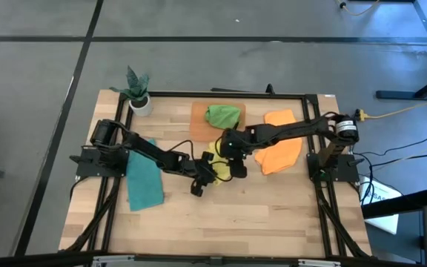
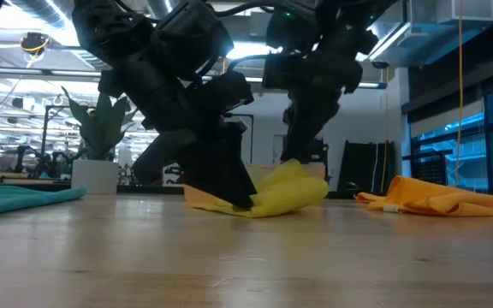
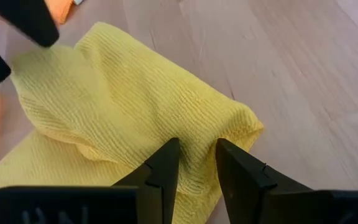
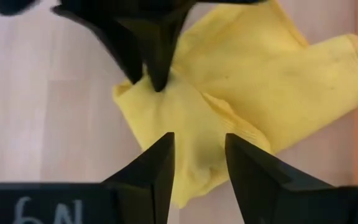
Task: Roll microfiber towels into tight, uniform cylinder then place into a basket
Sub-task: Roll the yellow microfiber cloth
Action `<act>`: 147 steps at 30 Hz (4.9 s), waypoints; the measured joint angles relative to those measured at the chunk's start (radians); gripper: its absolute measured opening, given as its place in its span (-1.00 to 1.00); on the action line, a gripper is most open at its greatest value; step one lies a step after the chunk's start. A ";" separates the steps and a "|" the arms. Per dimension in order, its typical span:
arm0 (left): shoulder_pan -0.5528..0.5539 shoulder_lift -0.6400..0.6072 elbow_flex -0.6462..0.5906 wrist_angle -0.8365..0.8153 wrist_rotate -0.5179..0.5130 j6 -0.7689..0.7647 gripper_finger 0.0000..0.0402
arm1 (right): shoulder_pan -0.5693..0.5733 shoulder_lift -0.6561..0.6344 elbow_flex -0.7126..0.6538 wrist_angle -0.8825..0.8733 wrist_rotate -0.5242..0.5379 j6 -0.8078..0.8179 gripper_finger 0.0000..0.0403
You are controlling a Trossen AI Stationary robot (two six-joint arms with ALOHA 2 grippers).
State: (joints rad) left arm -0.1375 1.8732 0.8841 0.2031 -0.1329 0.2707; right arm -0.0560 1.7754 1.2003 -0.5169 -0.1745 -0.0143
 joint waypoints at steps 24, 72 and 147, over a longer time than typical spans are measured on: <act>0.000 0.000 0.000 -0.011 0.000 0.001 -0.51 | 0.222 0.049 -0.106 0.164 0.261 -0.380 -0.29; -0.075 -0.195 0.000 -0.270 -0.220 0.002 -0.51 | 0.237 0.080 -0.029 0.025 0.168 -0.126 -0.99; -0.164 -0.226 0.000 -0.192 -0.175 0.055 -0.51 | 0.058 0.232 0.129 -0.010 -0.261 -0.154 -0.97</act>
State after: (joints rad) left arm -0.3013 1.6469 0.8837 0.0108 -0.3076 0.3252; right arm 0.0025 2.0071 1.3296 -0.5266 -0.4352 -0.1688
